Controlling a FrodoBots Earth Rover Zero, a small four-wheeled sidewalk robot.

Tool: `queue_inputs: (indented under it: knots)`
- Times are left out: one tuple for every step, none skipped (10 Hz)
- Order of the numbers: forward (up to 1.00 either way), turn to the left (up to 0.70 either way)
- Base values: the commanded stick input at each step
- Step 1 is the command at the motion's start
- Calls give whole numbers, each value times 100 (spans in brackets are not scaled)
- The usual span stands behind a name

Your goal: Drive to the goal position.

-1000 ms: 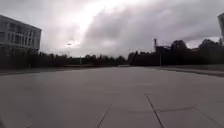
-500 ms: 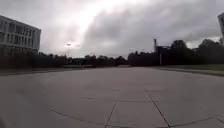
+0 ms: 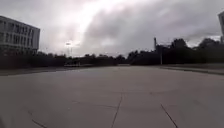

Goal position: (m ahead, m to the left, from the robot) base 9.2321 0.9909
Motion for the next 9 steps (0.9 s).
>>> queue_inputs:
  knots:
    - [70, 0]
    - [70, 0]
    - [70, 0]
    - [70, 0]
    - [70, 0]
    - [70, 0]
    - [70, 0]
    - [70, 0]
    - [70, 0]
